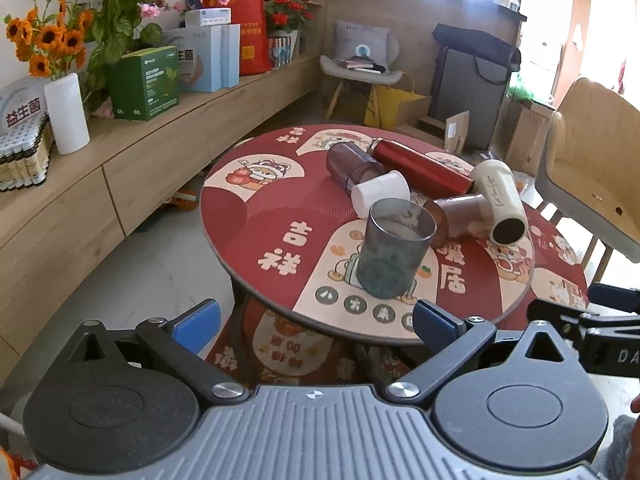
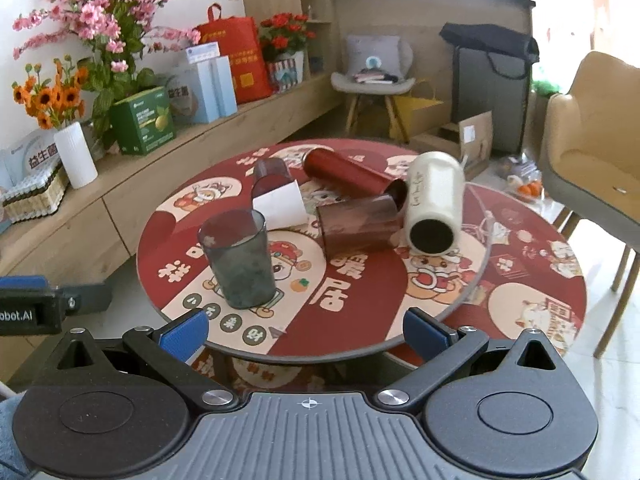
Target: Flip cup upright
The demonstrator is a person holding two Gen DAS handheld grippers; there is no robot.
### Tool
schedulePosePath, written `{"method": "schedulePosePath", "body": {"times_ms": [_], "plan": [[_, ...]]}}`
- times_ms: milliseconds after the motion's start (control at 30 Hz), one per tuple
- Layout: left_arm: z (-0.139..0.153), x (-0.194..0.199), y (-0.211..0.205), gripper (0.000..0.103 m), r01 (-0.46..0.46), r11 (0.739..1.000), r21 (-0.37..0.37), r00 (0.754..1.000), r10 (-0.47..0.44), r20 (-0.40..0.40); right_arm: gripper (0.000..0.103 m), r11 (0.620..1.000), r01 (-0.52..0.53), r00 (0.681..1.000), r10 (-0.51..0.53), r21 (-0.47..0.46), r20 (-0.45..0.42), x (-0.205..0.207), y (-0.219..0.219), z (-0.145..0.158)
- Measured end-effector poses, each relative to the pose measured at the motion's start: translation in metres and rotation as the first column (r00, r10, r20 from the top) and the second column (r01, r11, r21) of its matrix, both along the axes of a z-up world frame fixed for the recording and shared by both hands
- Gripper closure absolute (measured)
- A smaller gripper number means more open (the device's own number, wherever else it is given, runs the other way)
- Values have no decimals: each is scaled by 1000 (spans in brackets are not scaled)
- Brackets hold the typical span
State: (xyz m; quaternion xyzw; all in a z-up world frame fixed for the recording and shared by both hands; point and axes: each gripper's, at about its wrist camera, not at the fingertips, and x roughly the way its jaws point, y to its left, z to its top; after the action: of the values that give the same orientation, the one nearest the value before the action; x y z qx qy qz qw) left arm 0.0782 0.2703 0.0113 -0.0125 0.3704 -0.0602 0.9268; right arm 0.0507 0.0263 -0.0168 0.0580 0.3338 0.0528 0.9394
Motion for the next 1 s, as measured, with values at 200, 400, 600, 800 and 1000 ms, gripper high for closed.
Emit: {"method": "schedulePosePath", "body": {"times_ms": [200,400,600,800,1000], "plan": [[8,-19,-2,0,-1,1000,18,1000,1,13,0,1000,2,1000,-2,9,24,-22,-1,7],[14,-36,-6,0,5,999,50,1000,-6,23,0,1000,8,999,-9,9,40,-37,0,14],[15,-49,-3,0,-5,998,63,1000,3,18,0,1000,15,999,-15,12,49,-54,-1,14],[15,-56,0,0,-16,998,64,1000,16,12,0,1000,23,998,-24,13,63,-62,-3,15],[15,-57,-1,0,-28,997,66,1000,27,11,0,1000,24,998,-25,13,65,-65,-4,14]]}}
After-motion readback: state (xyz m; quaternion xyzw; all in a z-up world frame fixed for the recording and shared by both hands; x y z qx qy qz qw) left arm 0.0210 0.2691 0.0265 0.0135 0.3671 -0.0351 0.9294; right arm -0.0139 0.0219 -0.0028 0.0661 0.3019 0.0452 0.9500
